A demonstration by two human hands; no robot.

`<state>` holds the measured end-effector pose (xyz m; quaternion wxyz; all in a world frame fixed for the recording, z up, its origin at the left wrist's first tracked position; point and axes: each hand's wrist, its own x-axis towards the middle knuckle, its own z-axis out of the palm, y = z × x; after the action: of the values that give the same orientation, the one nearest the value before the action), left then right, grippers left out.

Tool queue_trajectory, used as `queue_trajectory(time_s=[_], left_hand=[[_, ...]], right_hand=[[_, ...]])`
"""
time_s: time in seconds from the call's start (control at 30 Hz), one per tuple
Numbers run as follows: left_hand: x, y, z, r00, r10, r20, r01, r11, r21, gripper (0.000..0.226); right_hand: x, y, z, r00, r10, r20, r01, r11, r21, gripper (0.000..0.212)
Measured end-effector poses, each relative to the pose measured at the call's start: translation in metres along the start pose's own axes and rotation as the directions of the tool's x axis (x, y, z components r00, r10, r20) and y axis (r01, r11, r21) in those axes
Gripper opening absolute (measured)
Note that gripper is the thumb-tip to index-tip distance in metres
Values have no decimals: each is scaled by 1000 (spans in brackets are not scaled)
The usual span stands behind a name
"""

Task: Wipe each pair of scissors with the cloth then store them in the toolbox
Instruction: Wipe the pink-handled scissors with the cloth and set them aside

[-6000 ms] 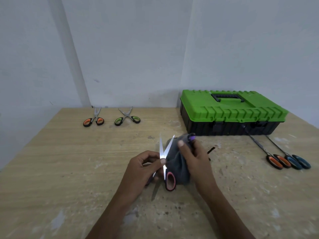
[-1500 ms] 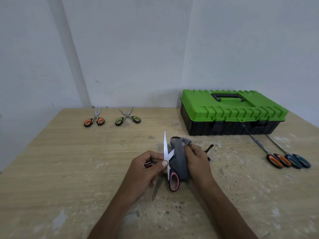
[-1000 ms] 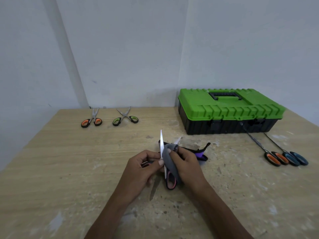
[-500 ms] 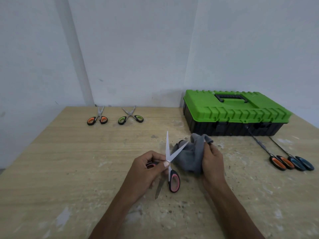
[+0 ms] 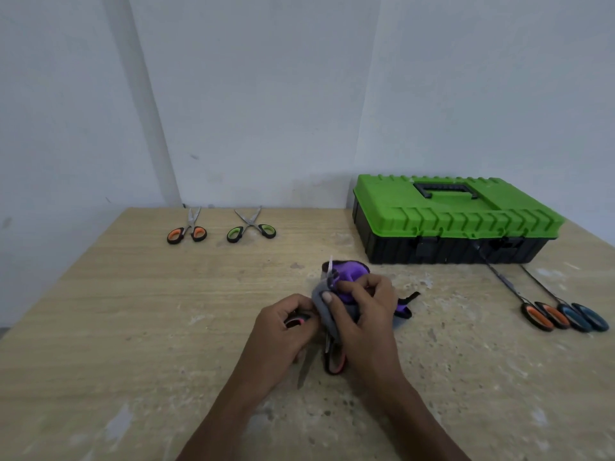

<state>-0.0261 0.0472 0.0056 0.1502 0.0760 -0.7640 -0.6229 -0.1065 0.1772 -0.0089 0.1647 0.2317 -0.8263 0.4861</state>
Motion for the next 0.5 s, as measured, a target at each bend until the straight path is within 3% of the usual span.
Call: queue_trajectory(time_s=[0.2, 0.4, 0.5], left_hand=[[0, 3, 9, 997, 57, 47, -57, 998, -2, 12], [-4, 6, 18, 991, 105, 80, -106, 994, 16, 4], [-4, 4, 16, 994, 85, 66, -87, 996, 28, 3]], right_hand=[[7, -1, -3, 992, -8, -122, 14, 999, 49, 35], [25, -1, -11, 951, 135, -277, -96, 984, 149, 23], [29, 2, -21, 901, 177, -396, -77, 963, 257, 19]])
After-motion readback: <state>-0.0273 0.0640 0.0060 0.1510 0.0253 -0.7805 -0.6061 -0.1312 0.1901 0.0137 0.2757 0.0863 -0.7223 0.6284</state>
